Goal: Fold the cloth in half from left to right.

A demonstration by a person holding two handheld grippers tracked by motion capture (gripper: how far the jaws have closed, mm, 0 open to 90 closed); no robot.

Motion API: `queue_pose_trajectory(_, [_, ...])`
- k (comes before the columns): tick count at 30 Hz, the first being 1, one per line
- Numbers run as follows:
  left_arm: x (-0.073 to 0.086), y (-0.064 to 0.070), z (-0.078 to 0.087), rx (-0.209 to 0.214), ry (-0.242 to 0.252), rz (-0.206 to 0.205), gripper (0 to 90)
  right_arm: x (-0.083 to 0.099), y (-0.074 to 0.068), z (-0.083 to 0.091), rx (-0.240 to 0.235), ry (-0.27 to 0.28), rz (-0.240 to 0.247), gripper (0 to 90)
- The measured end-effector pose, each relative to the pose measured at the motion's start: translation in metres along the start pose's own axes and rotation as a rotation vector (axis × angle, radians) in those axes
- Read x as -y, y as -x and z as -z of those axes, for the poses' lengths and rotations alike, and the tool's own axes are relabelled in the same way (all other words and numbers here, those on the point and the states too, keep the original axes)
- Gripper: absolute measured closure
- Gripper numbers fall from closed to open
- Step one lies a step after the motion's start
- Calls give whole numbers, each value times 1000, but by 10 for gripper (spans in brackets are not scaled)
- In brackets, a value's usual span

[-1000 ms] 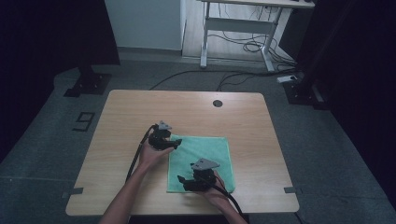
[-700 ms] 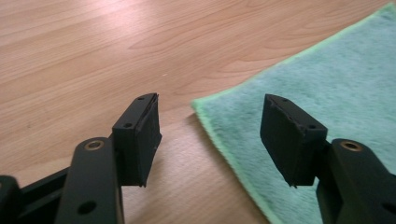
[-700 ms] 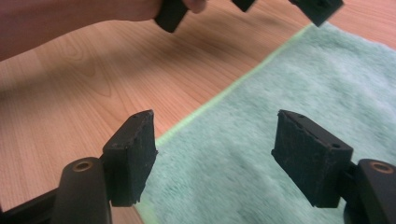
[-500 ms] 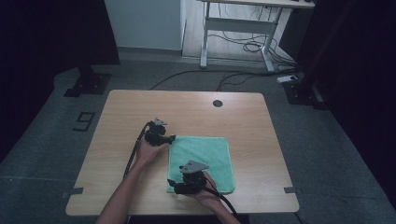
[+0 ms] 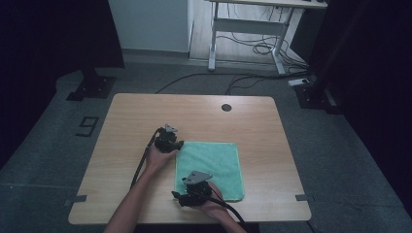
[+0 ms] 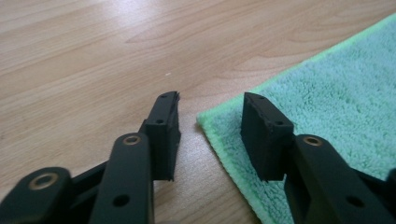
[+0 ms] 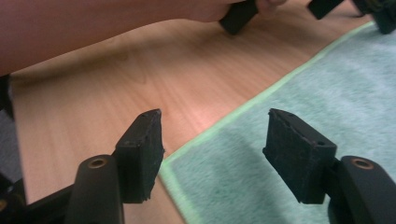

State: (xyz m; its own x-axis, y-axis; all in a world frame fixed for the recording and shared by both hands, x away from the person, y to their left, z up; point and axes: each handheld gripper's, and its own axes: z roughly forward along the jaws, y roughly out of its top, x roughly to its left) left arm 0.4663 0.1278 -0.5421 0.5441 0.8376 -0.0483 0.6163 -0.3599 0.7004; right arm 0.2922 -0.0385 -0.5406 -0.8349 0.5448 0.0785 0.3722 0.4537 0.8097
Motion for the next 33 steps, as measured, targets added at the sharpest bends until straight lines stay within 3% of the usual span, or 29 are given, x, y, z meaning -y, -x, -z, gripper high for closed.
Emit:
queue_pose_trajectory(9, [-1,6,0,2,-9,-28,729,4,-12,-2,-31,-33,32,429])
queue_pose_trajectory(14, [-1,9,0,-3,-13,-34,772,9,-18,-5,-10,-63,58,467])
queue_pose_trajectory(18, [-1,9,1,4,-15,-33,794,9,-16,-6,23,-65,52,542])
queue_pose_trajectory(21, [-1,9,0,12,-14,-38,826,10,-16,-6,61,-62,67,653])
queue_pose_trajectory(26, [-1,9,1,18,-14,-40,854,10,-10,-5,72,-61,34,822])
queue_pose_trajectory(33, [-6,10,12,27,29,-31,868,9,-10,1,60,-40,18,857])
